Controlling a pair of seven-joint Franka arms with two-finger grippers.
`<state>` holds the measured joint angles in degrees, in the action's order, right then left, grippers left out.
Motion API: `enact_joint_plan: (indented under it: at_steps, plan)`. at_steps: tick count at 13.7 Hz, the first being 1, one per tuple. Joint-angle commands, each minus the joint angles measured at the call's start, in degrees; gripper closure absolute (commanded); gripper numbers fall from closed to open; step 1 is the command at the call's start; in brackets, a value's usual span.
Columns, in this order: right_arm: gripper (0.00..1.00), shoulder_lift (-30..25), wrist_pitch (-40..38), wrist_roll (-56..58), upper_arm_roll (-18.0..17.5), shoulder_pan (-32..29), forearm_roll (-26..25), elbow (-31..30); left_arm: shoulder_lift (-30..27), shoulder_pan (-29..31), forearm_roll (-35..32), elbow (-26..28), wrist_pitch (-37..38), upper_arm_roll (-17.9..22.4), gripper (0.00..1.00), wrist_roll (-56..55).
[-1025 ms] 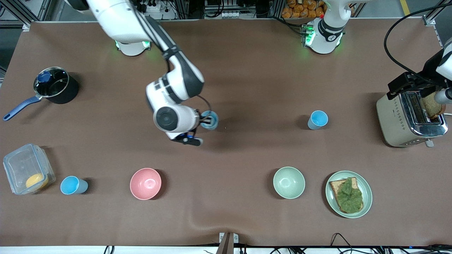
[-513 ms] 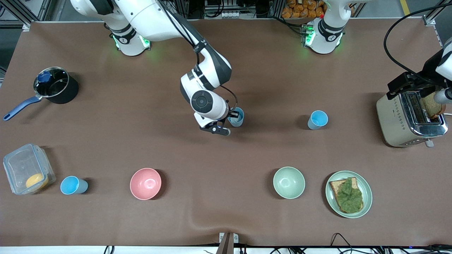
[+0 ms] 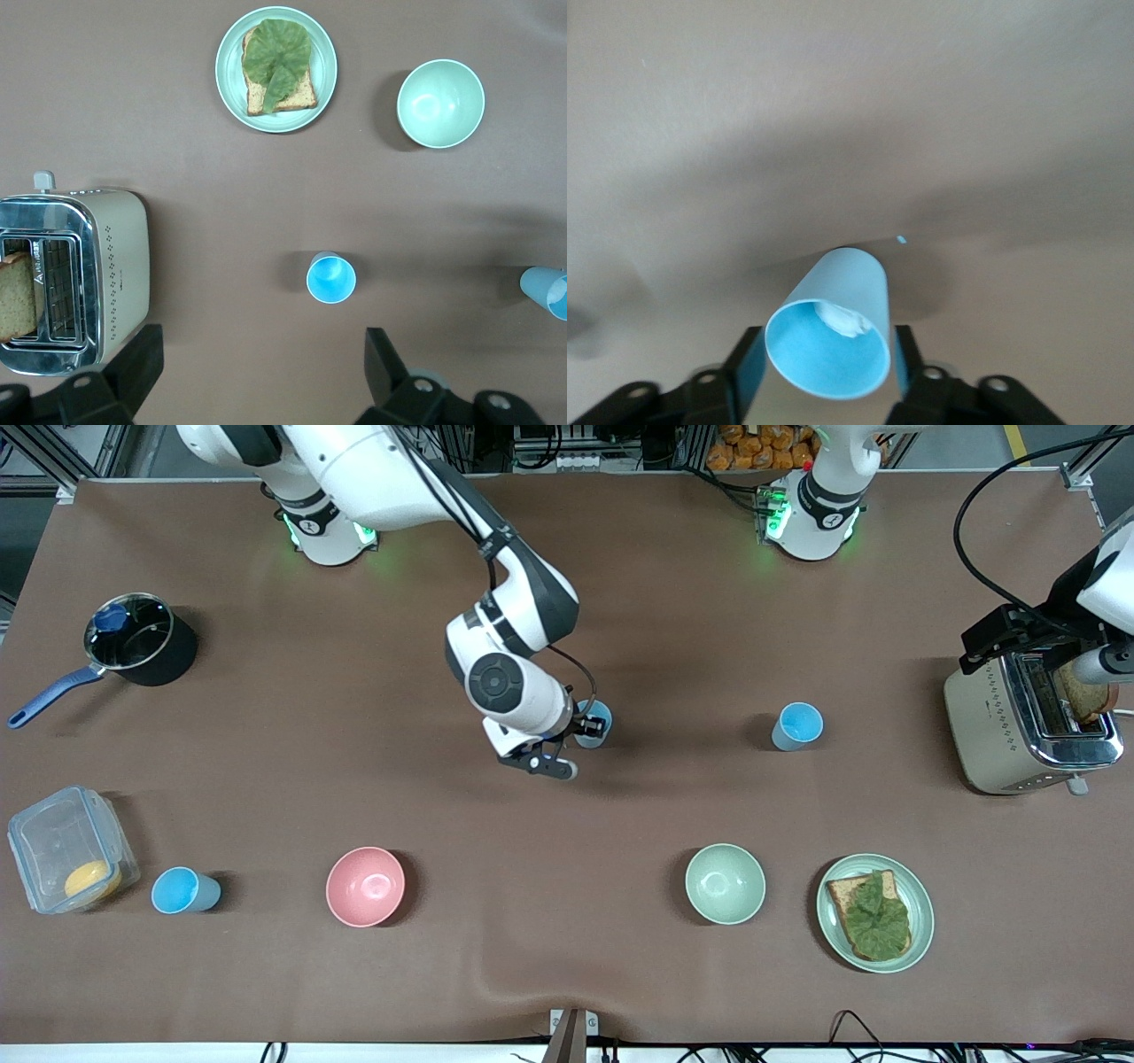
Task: Stack blue cups with both arms
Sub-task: 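Release and withdraw the right gripper while the left gripper reaches another cup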
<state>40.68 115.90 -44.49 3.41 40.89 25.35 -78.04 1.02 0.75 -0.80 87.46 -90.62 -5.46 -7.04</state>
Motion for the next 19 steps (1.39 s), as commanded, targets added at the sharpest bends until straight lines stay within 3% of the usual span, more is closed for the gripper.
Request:
enact_joint_plan:
  at_steps: [1,5,8,12,16,19]
  plan:
    - [0.0,-3.7,-12.0,1.0,-0.5,-7.6,0.9,2.6,0.6,-0.2,-1.0,-0.7,0.8,-0.1,0.0,-0.2]
    - [0.0,-9.5,-27.5,14.4,1.1,-18.6,-2.2,2.4,3.1,-0.2,-1.5,-0.4,1.0,0.3,0.0,-0.7]
    - [0.0,-13.5,-34.7,20.8,1.4,-24.7,-13.4,2.3,6.0,-1.3,-1.8,2.9,-0.6,0.2,0.0,-0.3]
    - [0.0,-17.9,-38.1,32.3,1.5,-31.5,-19.4,1.3,10.3,-4.4,-1.7,7.7,-6.7,0.1,0.0,-0.3]
    - [0.0,-30.2,-31.0,35.7,1.1,-35.7,-21.7,-9.6,10.0,-7.9,1.2,22.5,-23.4,-0.1,0.0,-2.5]
    - [0.0,-35.7,-28.9,36.0,1.2,-38.9,-23.0,-11.3,10.0,-9.0,7.4,33.6,-36.4,-0.2,0.0,-4.6]
